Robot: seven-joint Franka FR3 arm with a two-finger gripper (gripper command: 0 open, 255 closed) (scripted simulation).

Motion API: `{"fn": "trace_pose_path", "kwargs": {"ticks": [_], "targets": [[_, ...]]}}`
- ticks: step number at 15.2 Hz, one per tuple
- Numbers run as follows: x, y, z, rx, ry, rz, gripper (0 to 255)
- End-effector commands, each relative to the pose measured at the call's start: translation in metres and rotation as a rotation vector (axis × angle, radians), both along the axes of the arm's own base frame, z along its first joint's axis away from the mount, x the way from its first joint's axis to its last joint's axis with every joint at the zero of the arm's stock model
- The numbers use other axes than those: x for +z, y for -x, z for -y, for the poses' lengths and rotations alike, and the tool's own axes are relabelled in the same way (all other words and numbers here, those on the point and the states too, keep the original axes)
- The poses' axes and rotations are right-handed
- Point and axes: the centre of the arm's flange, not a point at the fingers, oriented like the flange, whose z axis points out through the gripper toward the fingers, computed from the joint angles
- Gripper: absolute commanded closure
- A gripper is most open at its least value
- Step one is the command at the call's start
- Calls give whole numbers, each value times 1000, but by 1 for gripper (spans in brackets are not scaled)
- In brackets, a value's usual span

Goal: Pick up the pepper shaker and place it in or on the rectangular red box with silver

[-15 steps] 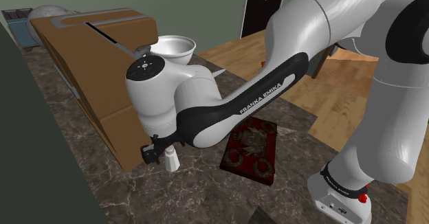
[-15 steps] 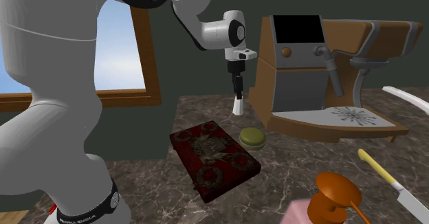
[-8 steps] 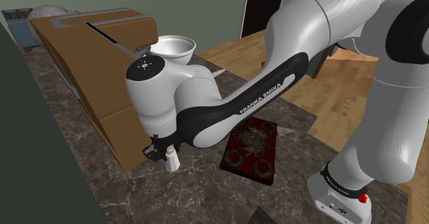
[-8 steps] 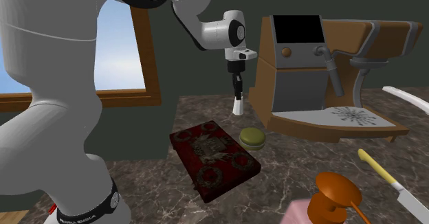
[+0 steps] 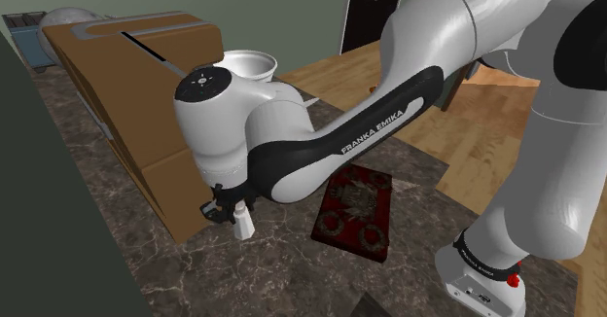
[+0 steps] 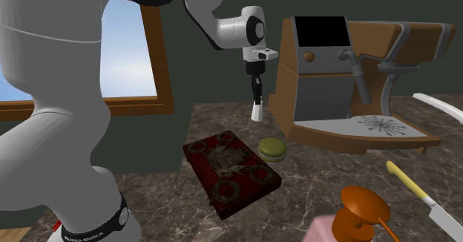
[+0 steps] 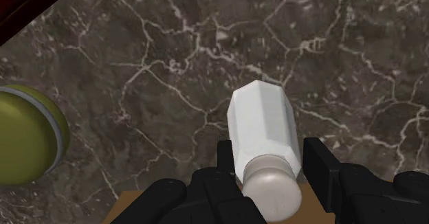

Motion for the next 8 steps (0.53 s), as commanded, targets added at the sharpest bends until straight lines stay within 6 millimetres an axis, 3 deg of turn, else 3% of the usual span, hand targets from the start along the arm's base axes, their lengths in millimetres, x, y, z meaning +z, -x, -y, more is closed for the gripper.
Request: {"fn": "trace_pose_path", "kwargs": {"ticks": [1, 8], "targets": [[10, 0, 0, 0, 0, 0, 255], [47, 0, 0, 0, 0, 0, 255]]}}
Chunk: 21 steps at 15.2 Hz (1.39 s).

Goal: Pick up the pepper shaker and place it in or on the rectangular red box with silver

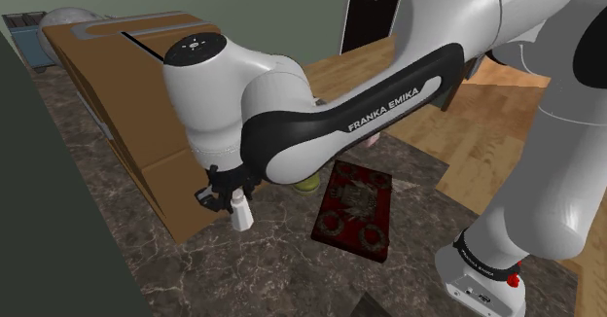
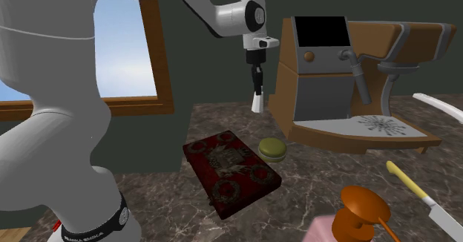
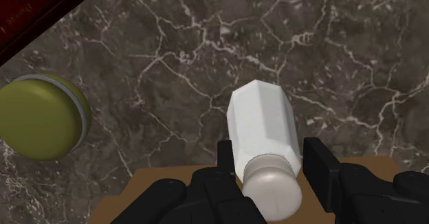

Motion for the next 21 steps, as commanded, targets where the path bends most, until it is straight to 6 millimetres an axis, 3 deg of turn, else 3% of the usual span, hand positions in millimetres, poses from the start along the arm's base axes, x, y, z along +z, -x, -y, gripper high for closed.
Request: {"fn": "trace_pose_path", "kwargs": {"ticks": [1, 12, 21], "targets": [[11, 0, 0, 0, 0, 0, 255], [65, 1, 0, 0, 0, 0, 255], [79, 54, 105, 0, 0, 0, 255]]}}
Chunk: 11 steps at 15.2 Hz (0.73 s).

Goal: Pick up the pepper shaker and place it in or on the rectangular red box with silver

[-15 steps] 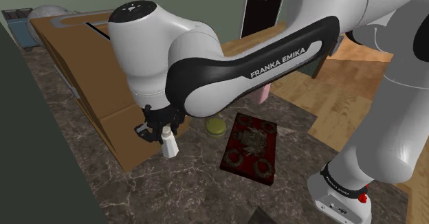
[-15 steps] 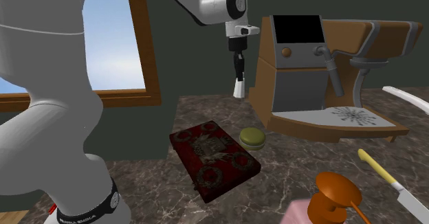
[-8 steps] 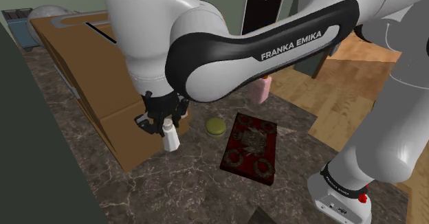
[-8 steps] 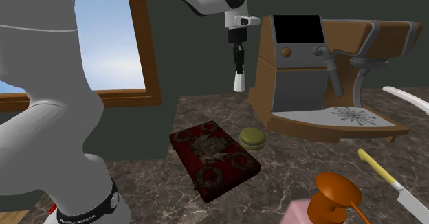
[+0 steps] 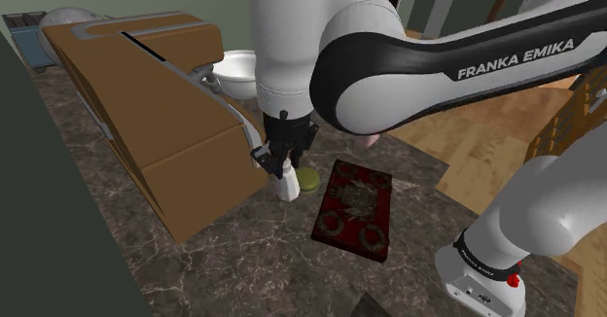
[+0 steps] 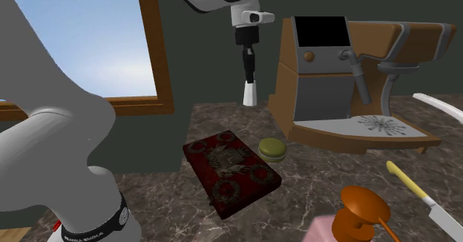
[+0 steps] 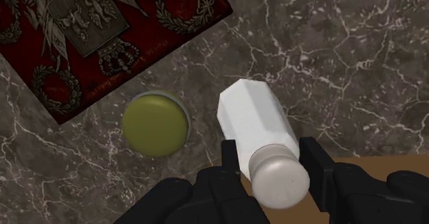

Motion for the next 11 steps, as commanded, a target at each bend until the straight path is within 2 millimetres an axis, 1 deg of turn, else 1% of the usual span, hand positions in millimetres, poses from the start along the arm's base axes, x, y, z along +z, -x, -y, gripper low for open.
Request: {"fn": "trace_pose_path", "kwargs": {"ticks": [1, 11], "targets": [[-1, 11, 25, 0, -4, 0, 255], [14, 71, 142, 0, -3, 0, 255]]}}
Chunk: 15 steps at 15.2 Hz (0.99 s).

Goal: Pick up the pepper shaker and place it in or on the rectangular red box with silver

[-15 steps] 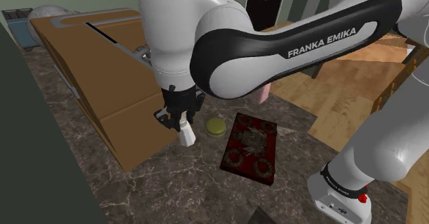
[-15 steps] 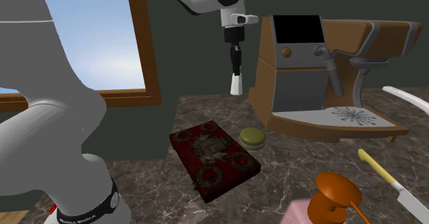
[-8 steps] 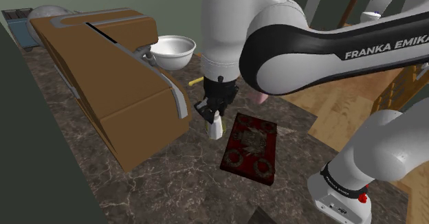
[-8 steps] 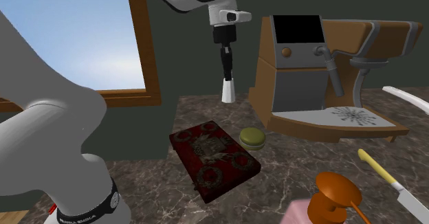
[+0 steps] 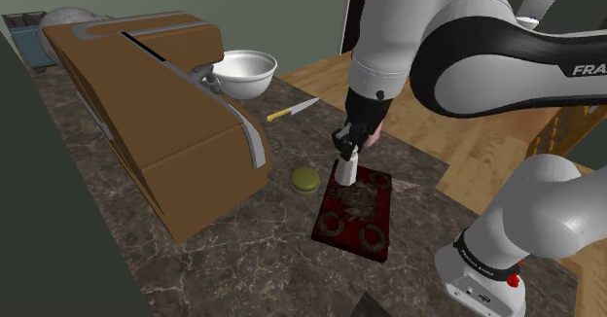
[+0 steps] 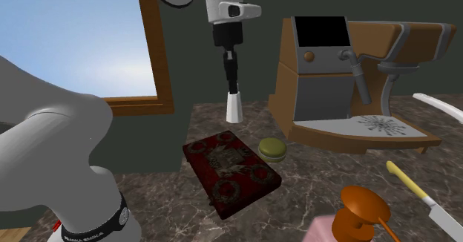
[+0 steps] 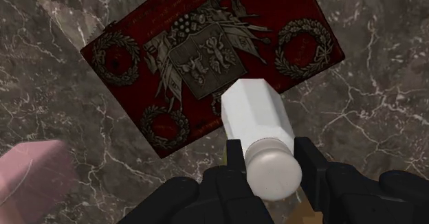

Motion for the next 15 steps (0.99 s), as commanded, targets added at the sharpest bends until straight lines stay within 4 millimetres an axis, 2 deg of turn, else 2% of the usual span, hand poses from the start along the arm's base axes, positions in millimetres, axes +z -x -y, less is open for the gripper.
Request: {"fn": "trace_pose_path", "kwargs": {"ticks": [1, 4, 15], "targets": [[2, 12, 23, 2, -2, -1, 255], [7, 31, 61, 2, -2, -1, 255], [-52, 31, 61, 2, -2, -1, 255]]}}
